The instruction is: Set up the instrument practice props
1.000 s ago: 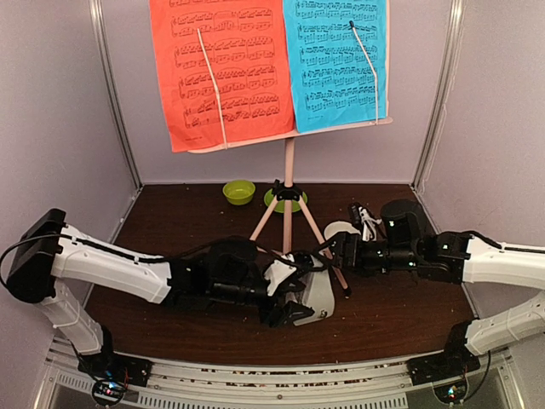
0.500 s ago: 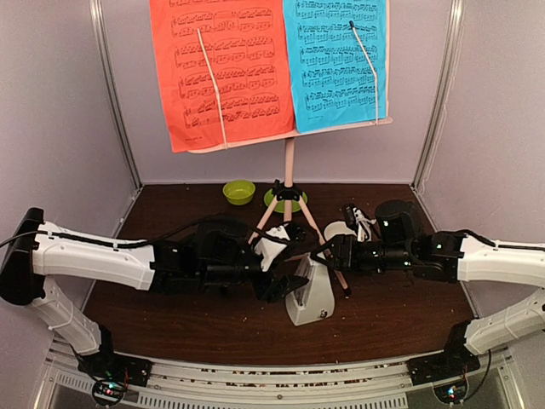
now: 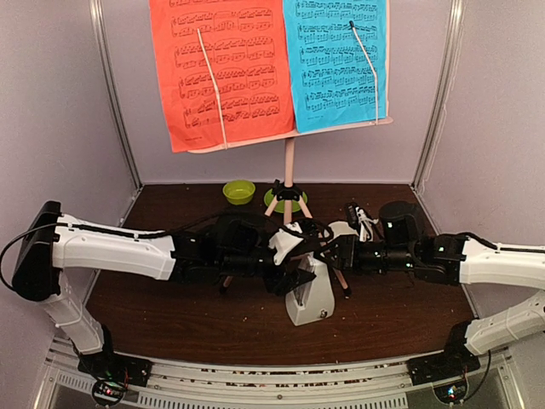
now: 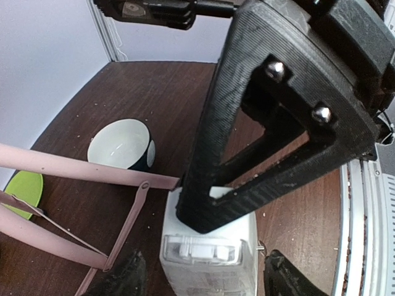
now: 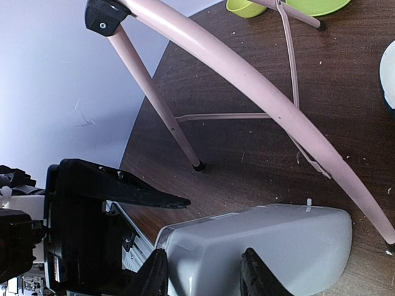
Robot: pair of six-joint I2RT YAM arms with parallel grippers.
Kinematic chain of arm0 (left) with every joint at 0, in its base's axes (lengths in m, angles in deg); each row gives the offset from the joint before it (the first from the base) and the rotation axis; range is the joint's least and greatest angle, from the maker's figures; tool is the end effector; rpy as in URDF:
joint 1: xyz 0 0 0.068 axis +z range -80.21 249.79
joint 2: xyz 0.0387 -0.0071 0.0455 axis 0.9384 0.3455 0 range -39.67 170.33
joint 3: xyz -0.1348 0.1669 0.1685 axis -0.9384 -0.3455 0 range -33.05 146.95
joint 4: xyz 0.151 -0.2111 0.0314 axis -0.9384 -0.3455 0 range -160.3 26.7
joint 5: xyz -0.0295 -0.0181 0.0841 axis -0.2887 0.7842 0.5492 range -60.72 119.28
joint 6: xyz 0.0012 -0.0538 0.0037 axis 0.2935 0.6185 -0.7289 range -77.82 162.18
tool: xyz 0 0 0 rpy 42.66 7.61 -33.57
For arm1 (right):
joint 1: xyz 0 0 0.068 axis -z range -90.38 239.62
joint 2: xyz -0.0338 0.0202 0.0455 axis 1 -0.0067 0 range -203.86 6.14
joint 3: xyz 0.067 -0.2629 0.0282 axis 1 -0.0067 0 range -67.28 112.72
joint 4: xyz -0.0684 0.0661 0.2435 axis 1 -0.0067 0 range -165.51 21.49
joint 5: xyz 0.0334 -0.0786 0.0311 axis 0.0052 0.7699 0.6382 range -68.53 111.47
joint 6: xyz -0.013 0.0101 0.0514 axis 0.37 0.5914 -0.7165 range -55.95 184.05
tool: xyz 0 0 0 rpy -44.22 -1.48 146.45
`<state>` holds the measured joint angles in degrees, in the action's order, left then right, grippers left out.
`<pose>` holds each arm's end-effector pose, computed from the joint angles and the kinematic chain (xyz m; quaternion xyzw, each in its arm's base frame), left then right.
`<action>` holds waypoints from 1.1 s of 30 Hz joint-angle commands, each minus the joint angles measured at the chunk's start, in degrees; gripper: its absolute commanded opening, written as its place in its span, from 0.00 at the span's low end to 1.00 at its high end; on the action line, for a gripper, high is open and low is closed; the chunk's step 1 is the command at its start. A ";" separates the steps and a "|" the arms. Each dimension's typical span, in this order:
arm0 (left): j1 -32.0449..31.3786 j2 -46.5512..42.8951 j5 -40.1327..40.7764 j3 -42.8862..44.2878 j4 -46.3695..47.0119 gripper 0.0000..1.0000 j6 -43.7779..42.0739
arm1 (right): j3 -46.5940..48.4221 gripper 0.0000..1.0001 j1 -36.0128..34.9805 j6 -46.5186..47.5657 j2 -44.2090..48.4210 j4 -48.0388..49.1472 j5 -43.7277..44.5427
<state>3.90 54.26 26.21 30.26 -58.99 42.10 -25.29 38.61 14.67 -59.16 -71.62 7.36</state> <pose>0.1524 -0.3456 0.2552 0.4741 0.7045 -0.3057 0.4305 0.1540 0.2042 0.2632 -0.0767 0.8425 0.4685 0.2545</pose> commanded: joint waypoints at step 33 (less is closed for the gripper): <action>0.86 -8.28 -3.70 -5.39 9.88 0.05 -3.64 | -9.64 0.37 0.72 7.76 -5.52 -9.59 0.40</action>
<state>4.86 50.92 23.00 25.67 -54.33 40.95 -29.90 38.81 20.39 -60.64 -62.53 5.66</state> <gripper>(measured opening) 0.403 0.368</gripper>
